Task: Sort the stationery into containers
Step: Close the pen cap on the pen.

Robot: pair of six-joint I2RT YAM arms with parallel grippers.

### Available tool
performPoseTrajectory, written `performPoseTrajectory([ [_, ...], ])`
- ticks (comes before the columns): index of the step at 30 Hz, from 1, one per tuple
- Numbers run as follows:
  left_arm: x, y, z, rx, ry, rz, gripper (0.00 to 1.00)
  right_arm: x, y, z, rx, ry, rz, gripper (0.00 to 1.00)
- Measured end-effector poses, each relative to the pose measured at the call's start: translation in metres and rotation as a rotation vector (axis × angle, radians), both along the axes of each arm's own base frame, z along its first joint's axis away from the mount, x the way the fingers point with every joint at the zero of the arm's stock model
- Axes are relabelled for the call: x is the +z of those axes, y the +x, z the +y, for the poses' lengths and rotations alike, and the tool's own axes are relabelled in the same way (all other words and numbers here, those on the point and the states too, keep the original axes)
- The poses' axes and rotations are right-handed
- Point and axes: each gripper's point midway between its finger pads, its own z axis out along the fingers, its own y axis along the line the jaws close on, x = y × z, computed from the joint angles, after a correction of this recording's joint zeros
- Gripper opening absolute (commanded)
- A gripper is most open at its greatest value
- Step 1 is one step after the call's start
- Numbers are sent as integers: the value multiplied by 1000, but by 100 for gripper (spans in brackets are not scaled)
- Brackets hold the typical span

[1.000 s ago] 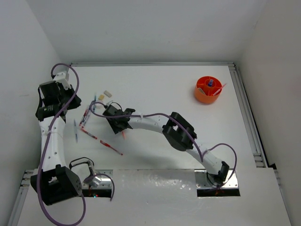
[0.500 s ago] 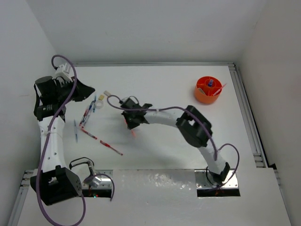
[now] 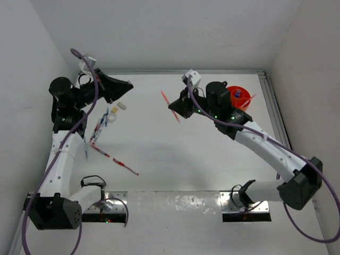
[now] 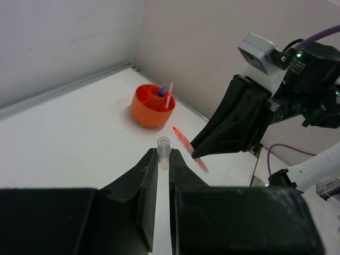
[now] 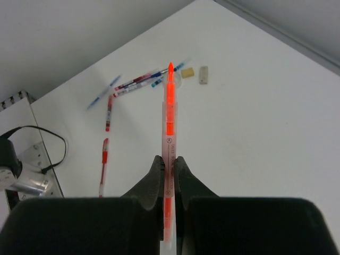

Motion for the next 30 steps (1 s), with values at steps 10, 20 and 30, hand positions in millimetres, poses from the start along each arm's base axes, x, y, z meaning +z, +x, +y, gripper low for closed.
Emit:
performPoseTrajectory([
  [10,15,-36,-76,-333,-40,-63,0,10,-49,-20,55,-15,-125,0],
  [20,41,-45,-92,-434,-26,-138,0,20,-86,-7,77,11,-234,0],
  [30,39,-45,-97,-447,-24,-144,0,38,-81,-7,7,61,-304,0],
])
